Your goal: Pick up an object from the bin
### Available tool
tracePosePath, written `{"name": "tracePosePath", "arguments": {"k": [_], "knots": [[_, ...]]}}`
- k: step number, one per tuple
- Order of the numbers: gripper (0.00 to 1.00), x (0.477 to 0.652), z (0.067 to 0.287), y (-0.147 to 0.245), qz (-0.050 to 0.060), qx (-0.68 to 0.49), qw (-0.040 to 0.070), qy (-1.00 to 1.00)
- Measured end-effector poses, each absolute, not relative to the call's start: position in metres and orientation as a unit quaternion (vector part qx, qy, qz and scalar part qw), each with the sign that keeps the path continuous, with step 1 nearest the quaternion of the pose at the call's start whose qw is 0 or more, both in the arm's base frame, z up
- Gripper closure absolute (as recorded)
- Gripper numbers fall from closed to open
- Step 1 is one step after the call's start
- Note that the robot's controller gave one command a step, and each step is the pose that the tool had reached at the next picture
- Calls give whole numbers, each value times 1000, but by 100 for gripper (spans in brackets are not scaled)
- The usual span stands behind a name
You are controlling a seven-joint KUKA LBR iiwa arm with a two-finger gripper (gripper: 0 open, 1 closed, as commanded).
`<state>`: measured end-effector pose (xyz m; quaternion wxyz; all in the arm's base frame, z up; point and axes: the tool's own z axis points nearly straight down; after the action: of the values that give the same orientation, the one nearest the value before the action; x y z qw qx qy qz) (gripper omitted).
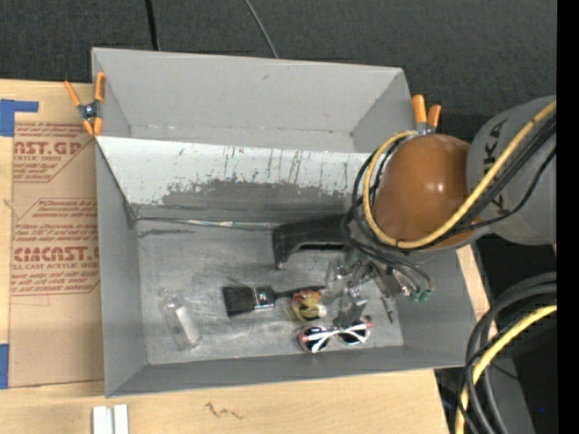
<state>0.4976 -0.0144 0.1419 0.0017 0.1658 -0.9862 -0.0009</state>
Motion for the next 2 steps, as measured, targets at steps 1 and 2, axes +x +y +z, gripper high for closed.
{"name": "tracePosePath", "arguments": {"k": [1, 2], "knots": [[100, 505, 205, 6, 0, 277, 1, -961], [100, 501, 226, 5, 1, 312, -5, -950]]}}
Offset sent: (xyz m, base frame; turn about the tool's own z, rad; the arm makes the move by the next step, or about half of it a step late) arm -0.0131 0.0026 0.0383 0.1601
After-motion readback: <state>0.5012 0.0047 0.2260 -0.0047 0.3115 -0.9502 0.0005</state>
